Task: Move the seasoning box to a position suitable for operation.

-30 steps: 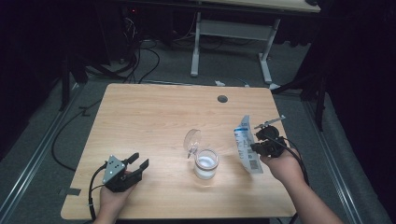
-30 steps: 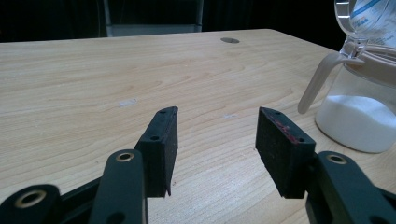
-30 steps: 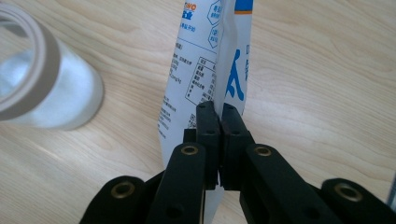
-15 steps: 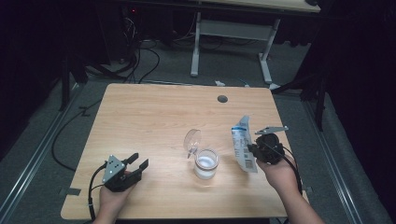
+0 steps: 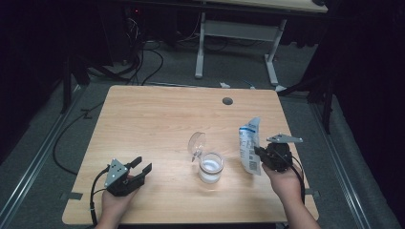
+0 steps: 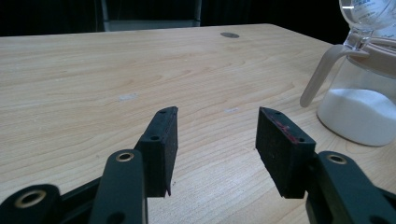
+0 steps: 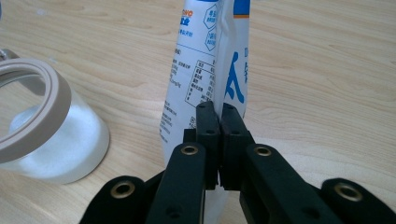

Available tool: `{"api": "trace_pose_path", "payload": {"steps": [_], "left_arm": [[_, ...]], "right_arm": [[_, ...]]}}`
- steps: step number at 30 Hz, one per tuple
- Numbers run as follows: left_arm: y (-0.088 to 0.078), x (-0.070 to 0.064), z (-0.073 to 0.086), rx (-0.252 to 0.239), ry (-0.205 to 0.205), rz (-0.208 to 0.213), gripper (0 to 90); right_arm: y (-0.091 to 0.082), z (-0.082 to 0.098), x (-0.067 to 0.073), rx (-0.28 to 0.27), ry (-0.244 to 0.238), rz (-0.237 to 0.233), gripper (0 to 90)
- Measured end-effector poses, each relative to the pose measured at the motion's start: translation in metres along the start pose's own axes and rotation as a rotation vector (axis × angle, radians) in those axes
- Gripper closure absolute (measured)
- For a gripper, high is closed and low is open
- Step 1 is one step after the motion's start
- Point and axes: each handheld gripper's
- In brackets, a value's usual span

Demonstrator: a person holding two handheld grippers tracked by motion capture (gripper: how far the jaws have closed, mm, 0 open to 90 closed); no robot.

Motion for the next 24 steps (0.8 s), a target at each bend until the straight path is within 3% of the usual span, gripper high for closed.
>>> {"api": "trace_pose_path", "payload": {"steps": [11,15,24], "left_arm": [[0.001,0.000,0.001,0.001,0.024,0.010,48.5],[0.000,0.001,0.001,0.003,0.034,-0.004,48.5],[-0.007,0.013,0.002,-0.004,0.001,-0.046,48.5]], "right_arm": [[0.004,0.017,-0.006,-0.091,0.017,-0.007,88.7],[0.005,0.024,-0.008,-0.141,0.029,-0.012,88.8],[0.008,0.041,-0.006,-0.251,0.036,-0.035,88.9]]}}
Point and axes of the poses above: each handheld gripper's, and its own axes: y roughly forward along the jaws, z roughly out of its underside, x roughly to its left, and after that the axes turned 3 degrees about -z, right-handed
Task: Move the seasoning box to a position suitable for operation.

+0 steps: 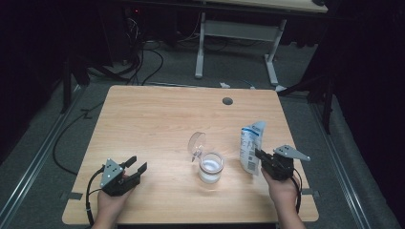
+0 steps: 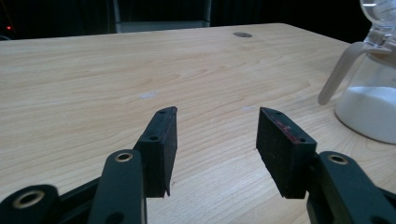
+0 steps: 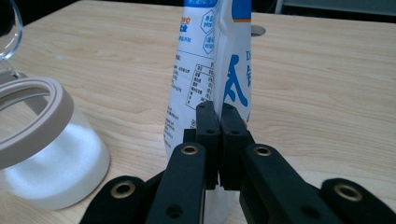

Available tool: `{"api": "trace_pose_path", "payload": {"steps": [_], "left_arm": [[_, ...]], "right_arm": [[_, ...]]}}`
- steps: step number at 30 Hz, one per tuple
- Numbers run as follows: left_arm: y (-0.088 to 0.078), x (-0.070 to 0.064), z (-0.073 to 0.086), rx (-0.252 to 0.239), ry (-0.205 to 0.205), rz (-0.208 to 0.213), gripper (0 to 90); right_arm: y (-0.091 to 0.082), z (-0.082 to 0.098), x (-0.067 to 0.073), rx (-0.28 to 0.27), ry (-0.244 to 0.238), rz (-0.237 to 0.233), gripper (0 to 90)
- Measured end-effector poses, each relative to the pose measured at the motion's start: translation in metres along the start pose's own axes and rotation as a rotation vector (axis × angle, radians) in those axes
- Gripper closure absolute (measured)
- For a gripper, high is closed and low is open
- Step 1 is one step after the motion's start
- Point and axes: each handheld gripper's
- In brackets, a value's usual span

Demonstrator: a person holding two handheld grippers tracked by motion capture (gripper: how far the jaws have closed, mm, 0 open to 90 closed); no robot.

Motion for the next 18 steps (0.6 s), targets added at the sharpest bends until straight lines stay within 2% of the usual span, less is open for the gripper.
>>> {"api": "trace_pose_path", "payload": {"steps": [7,10,12,15,18], "left_arm": [[-0.004,0.006,0.000,-0.003,-0.005,-0.020,48.2],[-0.006,0.006,-0.001,0.006,-0.015,-0.011,47.9],[-0.008,0.004,0.000,0.008,-0.001,-0.016,47.7],[-0.011,0.004,0.002,0.013,-0.002,-0.025,47.7],[-0.014,0.004,0.004,0.020,-0.013,-0.030,47.7]], "right_arm": [[0.003,0.008,-0.002,-0.063,0.015,-0.014,89.0],[0.004,0.012,-0.003,-0.090,0.021,-0.024,89.0],[0.003,0.014,-0.001,-0.117,0.017,-0.031,89.0],[0.005,0.013,0.000,-0.111,-0.007,-0.036,89.0],[0.006,0.013,-0.002,-0.121,-0.009,-0.046,89.0]]}}
Point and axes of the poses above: each handheld gripper's, and its own axes: y roughly forward along the jaws, z roughly out of its underside, x roughly to its left, and after that the axes turned 3 degrees about -z, right-handed
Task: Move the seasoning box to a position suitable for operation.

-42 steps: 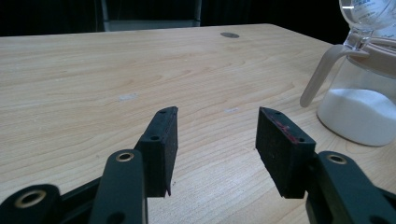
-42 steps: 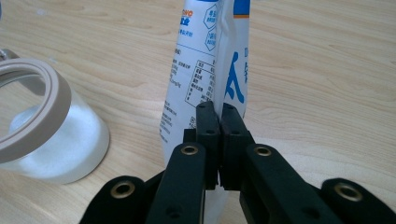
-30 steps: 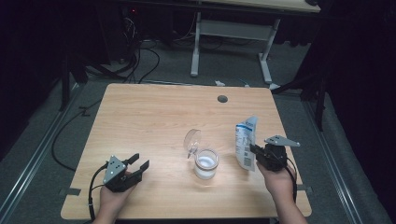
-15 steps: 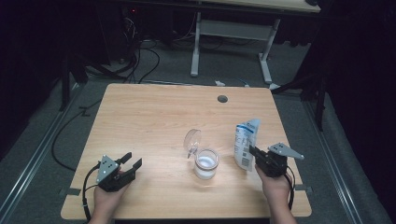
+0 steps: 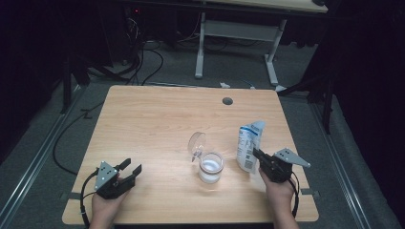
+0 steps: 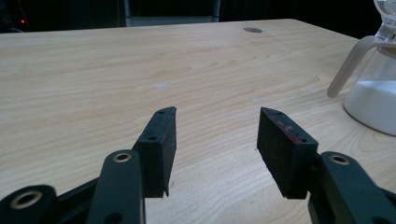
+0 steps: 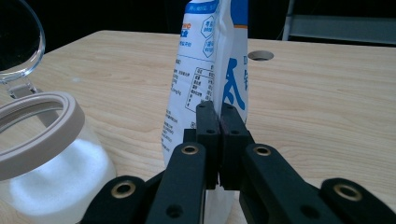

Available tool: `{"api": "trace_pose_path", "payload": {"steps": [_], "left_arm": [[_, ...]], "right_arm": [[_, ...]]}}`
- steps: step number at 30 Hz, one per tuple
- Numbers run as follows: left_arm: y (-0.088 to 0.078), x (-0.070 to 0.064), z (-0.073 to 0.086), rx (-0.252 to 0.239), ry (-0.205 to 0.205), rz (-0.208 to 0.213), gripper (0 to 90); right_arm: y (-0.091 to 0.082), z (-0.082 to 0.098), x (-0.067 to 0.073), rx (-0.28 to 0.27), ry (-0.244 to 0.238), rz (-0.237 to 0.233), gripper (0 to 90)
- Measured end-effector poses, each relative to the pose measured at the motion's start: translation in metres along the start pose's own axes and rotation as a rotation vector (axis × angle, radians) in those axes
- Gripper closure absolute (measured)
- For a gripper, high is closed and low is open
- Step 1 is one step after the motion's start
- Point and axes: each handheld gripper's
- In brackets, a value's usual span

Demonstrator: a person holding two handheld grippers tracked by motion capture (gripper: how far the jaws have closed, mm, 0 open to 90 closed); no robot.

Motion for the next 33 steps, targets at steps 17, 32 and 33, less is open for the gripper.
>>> {"api": "trace_pose_path", "payload": {"steps": [17,32,33], "left_arm": [[-0.024,0.003,0.011,0.015,-0.008,-0.018,47.6],[-0.019,-0.005,0.009,0.025,0.017,0.020,47.5],[-0.018,-0.005,0.009,0.026,0.023,0.023,47.5]], "right_arm": [[0.008,-0.012,-0.028,-0.074,0.007,0.081,88.9],[0.005,0.007,-0.035,-0.060,-0.007,0.115,88.3],[0.004,0.008,-0.035,-0.062,-0.010,0.116,88.1]]}}
Point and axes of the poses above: each handheld gripper's, and its own axes: y roughly forward along the jaws, z roughly out of its underside, x roughly to its left, and after that the axes turned 3 degrees about -z, right-handed
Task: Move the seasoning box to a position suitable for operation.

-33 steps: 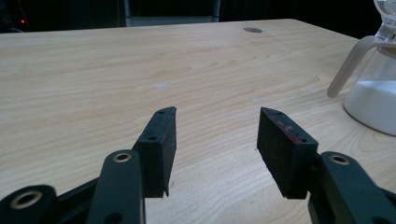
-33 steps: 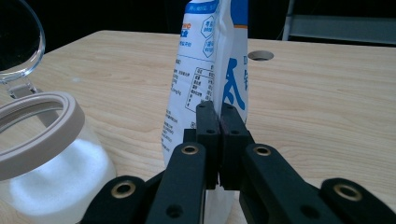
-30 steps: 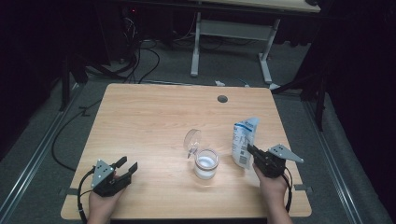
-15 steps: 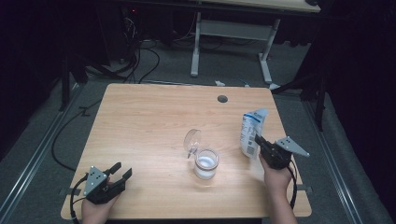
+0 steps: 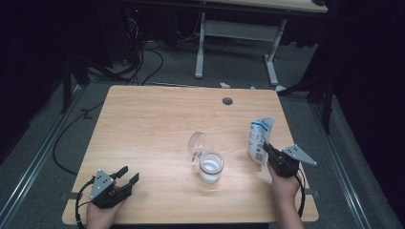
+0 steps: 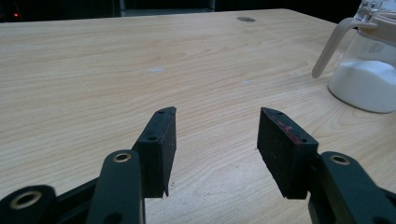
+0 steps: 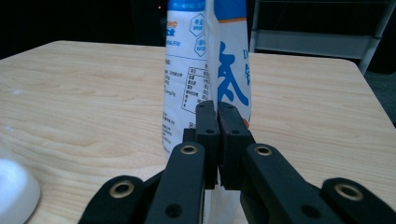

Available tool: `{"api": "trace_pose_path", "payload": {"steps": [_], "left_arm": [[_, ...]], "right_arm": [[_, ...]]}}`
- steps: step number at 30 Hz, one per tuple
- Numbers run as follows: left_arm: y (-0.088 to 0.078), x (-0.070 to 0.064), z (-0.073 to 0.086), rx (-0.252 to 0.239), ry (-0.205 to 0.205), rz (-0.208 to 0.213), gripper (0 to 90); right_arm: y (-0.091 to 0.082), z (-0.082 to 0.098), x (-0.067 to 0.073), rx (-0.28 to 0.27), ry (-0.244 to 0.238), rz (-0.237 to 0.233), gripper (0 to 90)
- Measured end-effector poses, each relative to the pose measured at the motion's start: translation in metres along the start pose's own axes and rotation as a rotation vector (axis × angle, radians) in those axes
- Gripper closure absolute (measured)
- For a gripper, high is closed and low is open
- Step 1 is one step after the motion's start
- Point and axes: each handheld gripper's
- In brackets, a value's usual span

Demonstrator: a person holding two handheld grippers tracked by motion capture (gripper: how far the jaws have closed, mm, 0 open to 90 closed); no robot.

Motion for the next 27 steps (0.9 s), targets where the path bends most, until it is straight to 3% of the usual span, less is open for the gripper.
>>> {"api": "trace_pose_path", "payload": {"steps": [12,18,27], "left_arm": [[0.008,0.001,-0.003,0.005,0.003,0.021,47.3],[0.009,0.000,-0.003,0.004,0.006,0.018,47.2],[0.010,-0.001,-0.003,0.006,0.003,0.027,47.2]], "right_arm": [[-0.011,0.010,0.000,0.026,0.011,0.014,82.3],[-0.011,0.010,-0.001,0.044,0.029,0.020,74.2],[-0.008,0.010,0.001,0.055,0.042,-0.009,65.1]]}}
Point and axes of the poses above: each handheld gripper's, and its own axes: y roughly forward along the jaws, z roughly out of its underside, x roughly to its left, and after that the axes turned 3 degrees about -z, right-handed
